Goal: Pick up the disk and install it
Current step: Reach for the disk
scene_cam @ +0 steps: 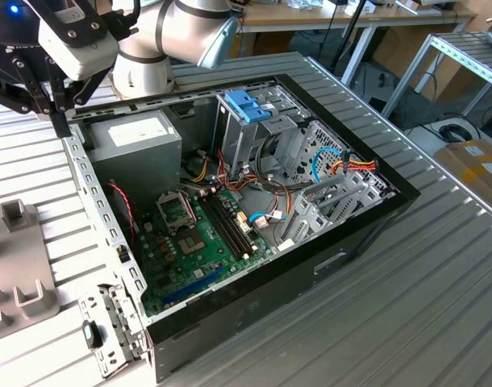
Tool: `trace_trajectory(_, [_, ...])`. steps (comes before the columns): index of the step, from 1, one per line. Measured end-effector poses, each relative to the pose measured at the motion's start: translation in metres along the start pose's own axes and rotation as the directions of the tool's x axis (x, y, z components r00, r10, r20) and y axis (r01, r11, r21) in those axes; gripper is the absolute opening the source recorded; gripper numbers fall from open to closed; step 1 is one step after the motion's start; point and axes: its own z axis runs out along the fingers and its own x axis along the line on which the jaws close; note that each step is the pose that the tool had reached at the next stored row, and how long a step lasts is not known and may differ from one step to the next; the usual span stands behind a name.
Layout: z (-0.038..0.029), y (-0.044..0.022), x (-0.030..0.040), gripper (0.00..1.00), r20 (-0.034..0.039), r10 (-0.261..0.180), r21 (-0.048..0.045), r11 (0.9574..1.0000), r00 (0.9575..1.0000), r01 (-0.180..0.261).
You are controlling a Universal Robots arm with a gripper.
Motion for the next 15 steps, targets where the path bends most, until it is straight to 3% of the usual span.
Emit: trace_trajectory(15, [-0.0002, -0.0005, 0.0064, 0.10, 0.0000, 0.000, 0.0000, 1.0000, 1.0000, 0.000])
